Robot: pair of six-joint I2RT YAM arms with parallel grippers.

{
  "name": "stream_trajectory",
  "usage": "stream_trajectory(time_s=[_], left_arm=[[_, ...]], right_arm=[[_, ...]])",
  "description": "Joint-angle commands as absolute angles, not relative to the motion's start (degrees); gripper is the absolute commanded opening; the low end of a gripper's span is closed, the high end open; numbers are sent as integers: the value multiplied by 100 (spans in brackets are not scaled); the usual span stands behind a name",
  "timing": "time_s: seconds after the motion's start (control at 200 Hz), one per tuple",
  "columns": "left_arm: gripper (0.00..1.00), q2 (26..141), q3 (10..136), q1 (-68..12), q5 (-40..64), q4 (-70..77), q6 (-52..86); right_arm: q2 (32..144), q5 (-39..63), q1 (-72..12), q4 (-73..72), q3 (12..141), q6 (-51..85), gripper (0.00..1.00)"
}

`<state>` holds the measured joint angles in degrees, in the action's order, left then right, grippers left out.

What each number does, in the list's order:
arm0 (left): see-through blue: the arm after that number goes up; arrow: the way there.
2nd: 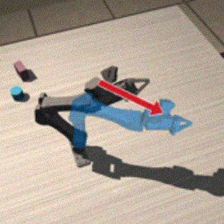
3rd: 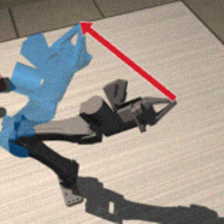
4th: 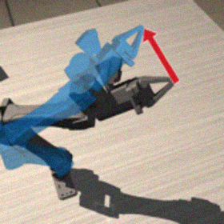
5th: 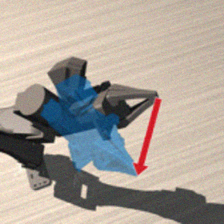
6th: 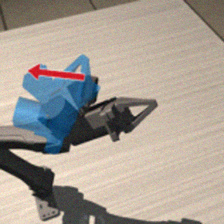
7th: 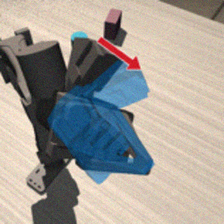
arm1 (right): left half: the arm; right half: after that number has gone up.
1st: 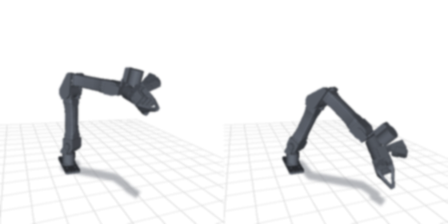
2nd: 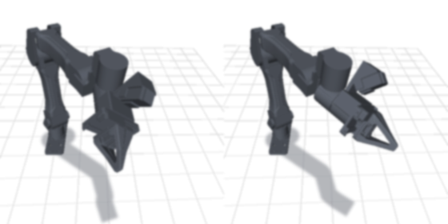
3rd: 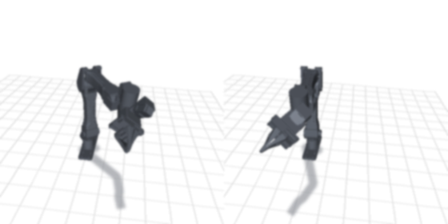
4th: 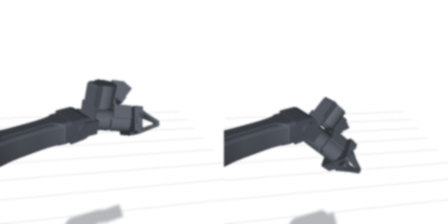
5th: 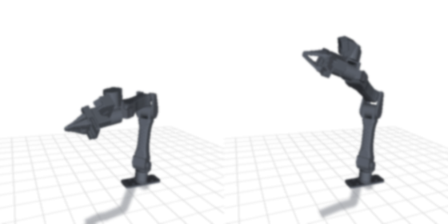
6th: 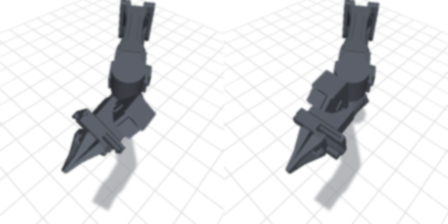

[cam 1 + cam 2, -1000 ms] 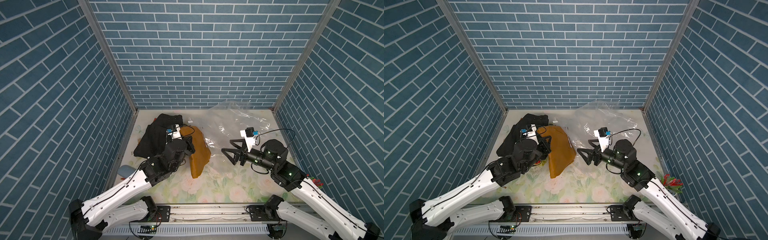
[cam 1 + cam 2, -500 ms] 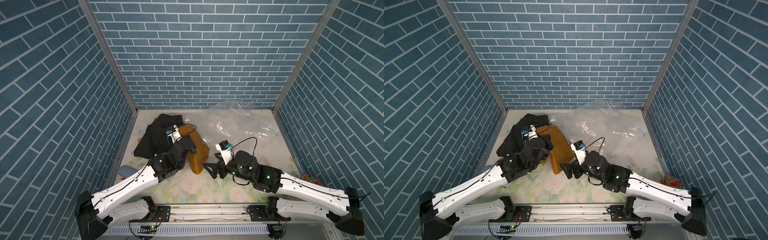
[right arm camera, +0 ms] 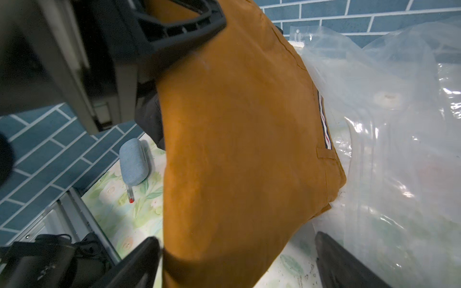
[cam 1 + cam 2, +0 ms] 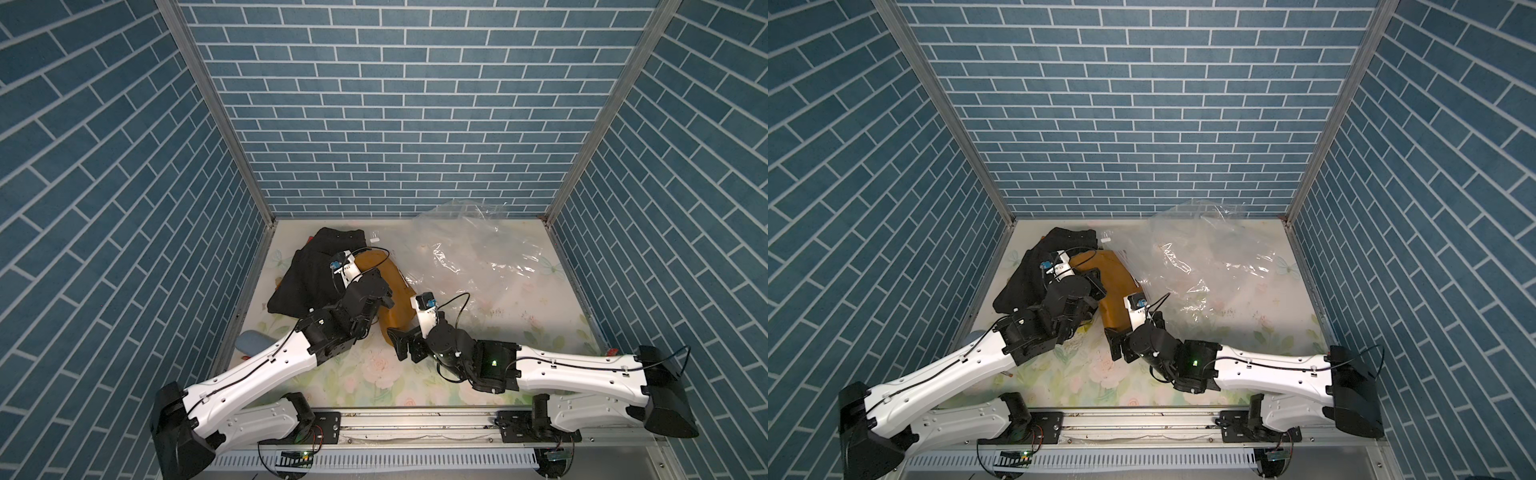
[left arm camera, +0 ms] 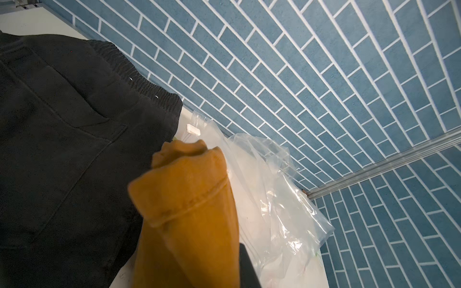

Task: Take the trousers out of the vacuum bag
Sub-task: Take out the trousers from the vacuum bag.

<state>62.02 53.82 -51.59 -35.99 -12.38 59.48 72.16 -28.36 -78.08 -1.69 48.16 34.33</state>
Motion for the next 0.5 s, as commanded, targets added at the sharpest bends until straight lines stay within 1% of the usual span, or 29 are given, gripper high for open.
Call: stream_trajectory(time_s=[0.0,0.225,0.415,0.49], left_arm=[[0,6108,5421,-5115,-3858,-642,6048],[0,6109,5449,-5115,-3814,-644,6051],[0,6084,5440,-5110,-3731,-630,6048],[0,6085,5432,-5085,-3650,-636,6050]], right_arm=[[7471,-3173,-7831,-515,5023,3613,100],[8007,-3675,-7842,-570,5139,3879,98],[8365,-3757,-7838,-973,5194,3543,92],[8437,-3737,-7832,-1154,5171,3410,86]])
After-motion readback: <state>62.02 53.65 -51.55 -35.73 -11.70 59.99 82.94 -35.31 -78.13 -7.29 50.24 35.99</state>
